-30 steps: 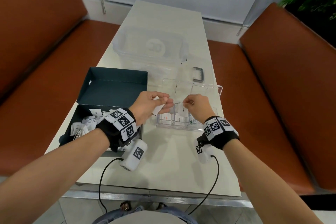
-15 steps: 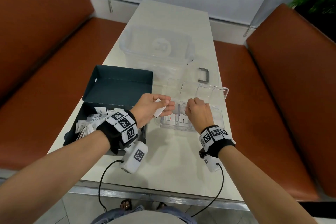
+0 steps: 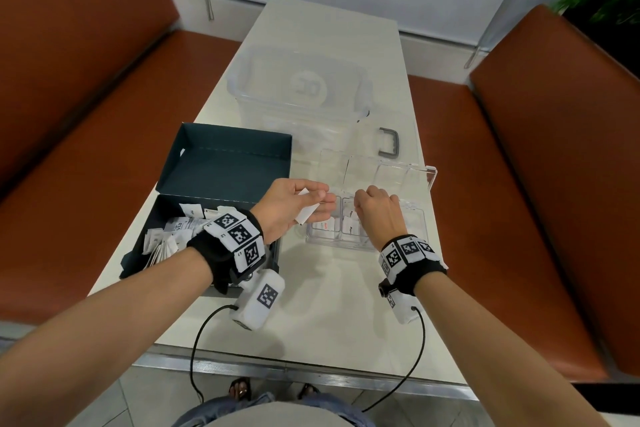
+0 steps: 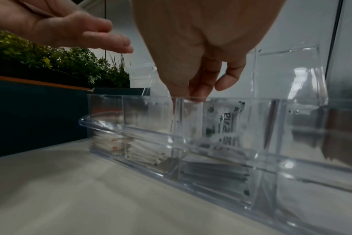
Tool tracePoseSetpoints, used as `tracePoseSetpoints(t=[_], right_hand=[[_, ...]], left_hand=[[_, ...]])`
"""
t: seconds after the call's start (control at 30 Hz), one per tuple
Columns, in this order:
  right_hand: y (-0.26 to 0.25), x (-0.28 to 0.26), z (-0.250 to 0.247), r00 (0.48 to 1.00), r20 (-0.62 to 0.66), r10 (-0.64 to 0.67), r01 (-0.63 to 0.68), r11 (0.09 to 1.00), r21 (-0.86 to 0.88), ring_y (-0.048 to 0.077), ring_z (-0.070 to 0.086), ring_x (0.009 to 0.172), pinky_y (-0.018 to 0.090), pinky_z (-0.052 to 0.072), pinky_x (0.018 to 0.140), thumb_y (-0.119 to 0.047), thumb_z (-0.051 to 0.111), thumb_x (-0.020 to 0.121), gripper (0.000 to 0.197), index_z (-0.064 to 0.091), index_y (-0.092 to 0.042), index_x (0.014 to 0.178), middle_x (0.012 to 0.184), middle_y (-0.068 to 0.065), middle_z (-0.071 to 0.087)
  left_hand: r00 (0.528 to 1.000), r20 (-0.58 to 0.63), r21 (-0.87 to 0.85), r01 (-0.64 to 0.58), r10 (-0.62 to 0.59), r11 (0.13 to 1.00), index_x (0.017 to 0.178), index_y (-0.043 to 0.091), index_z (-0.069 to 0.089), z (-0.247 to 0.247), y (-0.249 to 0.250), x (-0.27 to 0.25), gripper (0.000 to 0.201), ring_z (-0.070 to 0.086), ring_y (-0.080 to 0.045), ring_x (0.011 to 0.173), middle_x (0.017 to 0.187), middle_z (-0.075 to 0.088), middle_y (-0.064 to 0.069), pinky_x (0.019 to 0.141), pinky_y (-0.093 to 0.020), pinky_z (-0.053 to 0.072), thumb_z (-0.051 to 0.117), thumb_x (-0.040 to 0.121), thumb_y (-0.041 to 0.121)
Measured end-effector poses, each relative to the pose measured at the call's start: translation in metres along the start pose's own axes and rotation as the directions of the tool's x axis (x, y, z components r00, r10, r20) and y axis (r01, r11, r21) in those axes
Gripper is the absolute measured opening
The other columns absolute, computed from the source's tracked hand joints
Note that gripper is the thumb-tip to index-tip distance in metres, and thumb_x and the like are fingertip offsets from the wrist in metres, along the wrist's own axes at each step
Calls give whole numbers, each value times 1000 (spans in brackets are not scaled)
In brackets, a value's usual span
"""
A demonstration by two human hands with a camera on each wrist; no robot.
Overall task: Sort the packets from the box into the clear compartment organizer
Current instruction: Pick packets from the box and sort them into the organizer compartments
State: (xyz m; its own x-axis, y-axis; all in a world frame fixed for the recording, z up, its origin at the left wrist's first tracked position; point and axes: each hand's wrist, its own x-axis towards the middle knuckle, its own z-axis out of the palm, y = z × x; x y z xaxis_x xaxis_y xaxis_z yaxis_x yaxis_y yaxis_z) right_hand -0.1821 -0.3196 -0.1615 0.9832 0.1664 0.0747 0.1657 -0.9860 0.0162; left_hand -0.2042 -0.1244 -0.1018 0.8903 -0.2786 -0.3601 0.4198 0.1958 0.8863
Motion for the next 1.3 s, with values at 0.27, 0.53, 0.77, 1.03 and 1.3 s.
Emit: tracePoseSetpoints(t=[0.27, 0.53, 0.77, 1.03, 1.3], right_hand=[[6, -6, -16, 999, -41, 9, 0, 978, 209, 28, 55, 91, 36, 39, 83, 3, 50, 89, 24, 58, -8, 108, 101, 9, 57], [-25, -18, -70, 988, -27, 150, -66, 582, 811, 4, 64, 59, 7, 42, 53, -30, 65, 89, 11, 68, -21, 94, 72, -8, 70], [-23, -12, -80, 972, 85, 220, -158, 339, 928, 8, 61, 55, 20, 48, 53, -8, 69, 84, 8, 67, -14, 89, 67, 1, 67], [7, -5, -50, 939, 195, 283, -342, 708, 619, 12, 62, 60, 8, 44, 49, -4, 55, 89, 15, 70, -5, 88, 80, 13, 71], [-15, -6, -23, 950, 240, 201, -268, 919, 289, 33, 62, 96, 38, 51, 86, -4, 48, 88, 24, 67, -11, 100, 101, 14, 65]], left_hand=[[998, -36, -47, 48, -50, 998, 119, -8, 58, -1, 4, 4, 27, 70, -28, 100, 114, 68, -24, 78, -31, 60, 52, 99, 9], [1000, 28, 73, 4, -6, 997, 131, 28, 56, 6, 6, 4, 32, 59, -16, 120, 124, 66, 14, 102, -45, 44, 49, 101, 35], [998, 64, 125, -10, 2, 992, 129, 32, 58, 24, 10, 2, 37, 57, -13, 118, 129, 61, 6, 94, -35, 51, 53, 96, 46], [997, -13, 138, 71, -70, 988, 123, 20, 62, 15, 7, -2, 27, 67, -21, 107, 118, 69, 1, 95, -37, 50, 54, 99, 31], [996, -46, 130, 87, -81, 988, 119, 13, 65, 8, 2, -7, 24, 67, -18, 92, 112, 72, -4, 90, -35, 52, 53, 100, 20]])
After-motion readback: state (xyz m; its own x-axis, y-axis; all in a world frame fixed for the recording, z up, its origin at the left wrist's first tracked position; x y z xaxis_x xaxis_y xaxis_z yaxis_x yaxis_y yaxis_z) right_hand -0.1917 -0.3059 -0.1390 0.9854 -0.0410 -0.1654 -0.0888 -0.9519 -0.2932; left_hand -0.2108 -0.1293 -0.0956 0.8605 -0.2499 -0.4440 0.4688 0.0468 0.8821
